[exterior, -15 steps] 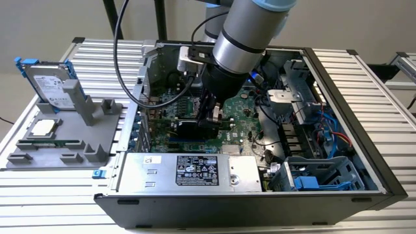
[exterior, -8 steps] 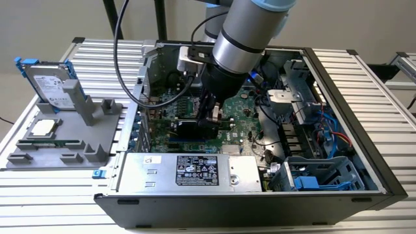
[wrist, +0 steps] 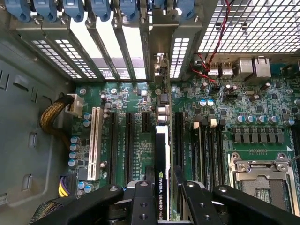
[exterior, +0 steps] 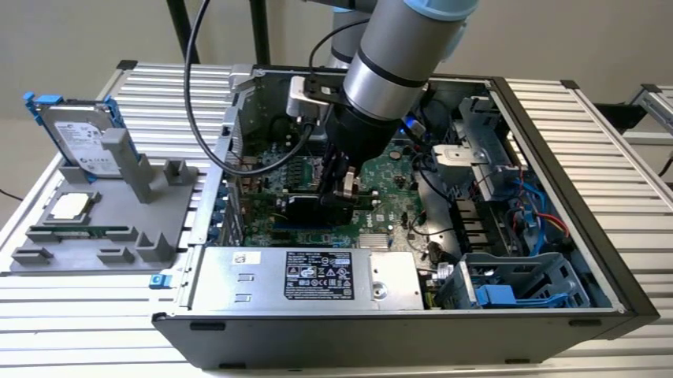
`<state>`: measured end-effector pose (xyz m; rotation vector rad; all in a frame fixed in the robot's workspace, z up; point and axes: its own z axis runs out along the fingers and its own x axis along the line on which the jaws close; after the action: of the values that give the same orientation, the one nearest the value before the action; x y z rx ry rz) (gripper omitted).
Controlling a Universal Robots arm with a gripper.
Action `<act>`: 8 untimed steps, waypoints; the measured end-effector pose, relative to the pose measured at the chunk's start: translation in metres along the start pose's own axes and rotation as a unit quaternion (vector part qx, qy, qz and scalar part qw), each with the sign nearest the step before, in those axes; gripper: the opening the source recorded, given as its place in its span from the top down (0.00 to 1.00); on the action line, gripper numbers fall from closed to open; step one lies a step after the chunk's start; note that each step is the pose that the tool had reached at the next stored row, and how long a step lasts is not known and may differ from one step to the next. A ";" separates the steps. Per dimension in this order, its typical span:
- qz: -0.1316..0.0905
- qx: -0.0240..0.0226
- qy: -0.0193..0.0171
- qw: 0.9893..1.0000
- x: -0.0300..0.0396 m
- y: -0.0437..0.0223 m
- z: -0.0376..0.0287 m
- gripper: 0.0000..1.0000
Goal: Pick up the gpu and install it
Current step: 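Insert the gpu into the slot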
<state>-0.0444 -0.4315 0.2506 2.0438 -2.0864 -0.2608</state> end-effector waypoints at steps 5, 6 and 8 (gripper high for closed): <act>0.000 0.000 0.000 1.000 0.0002 0.0000 0.0004 1.00; 0.000 0.000 0.000 1.000 0.0003 -0.0001 0.0006 1.00; 0.000 0.000 0.000 1.000 0.0004 -0.0002 0.0013 1.00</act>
<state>-0.0446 -0.4319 0.2493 2.0446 -2.0857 -0.2606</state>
